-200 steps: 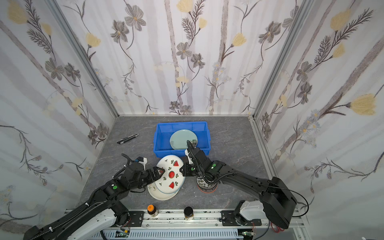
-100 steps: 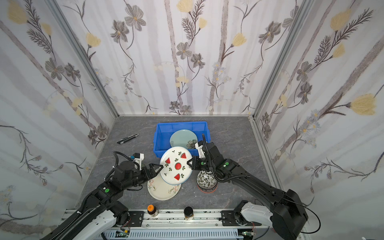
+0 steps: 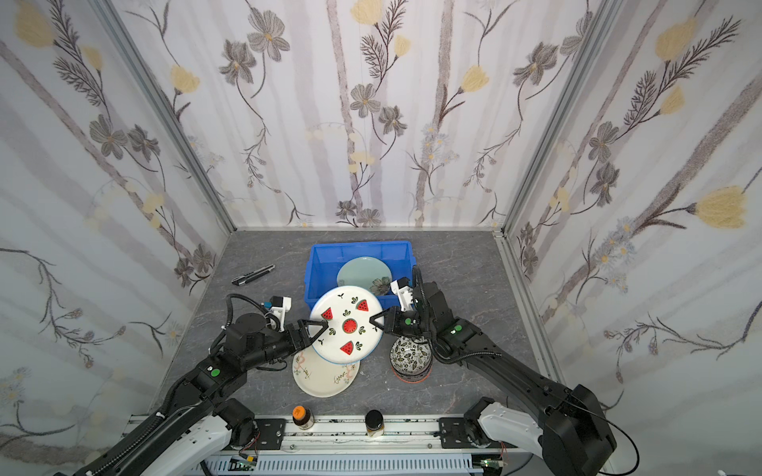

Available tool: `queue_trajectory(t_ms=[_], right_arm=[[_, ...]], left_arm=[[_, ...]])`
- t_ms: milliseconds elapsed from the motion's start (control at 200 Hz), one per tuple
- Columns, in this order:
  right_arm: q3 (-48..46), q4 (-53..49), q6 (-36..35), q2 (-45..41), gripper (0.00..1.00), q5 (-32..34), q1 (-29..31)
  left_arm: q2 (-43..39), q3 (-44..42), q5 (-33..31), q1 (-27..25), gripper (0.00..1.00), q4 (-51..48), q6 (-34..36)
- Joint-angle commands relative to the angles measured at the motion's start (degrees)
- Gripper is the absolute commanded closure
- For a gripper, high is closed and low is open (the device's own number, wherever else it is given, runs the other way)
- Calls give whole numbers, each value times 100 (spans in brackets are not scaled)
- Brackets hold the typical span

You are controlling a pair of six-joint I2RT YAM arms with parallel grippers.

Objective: Place the mixed dishes into the plastic bin
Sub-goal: 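Lift the watermelon plate upright with both grippers off the cream plate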

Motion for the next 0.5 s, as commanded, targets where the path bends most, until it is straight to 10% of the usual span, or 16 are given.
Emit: queue_trajectory(t_ms=[0, 495], right_arm=[[-47, 1078, 300, -70, 100, -374, -28], [-226, 1301, 464, -64, 100, -324, -113]], left_arm=[[21, -11, 156, 24, 30, 501, -57], [109, -50, 475, 175, 78, 936, -263]])
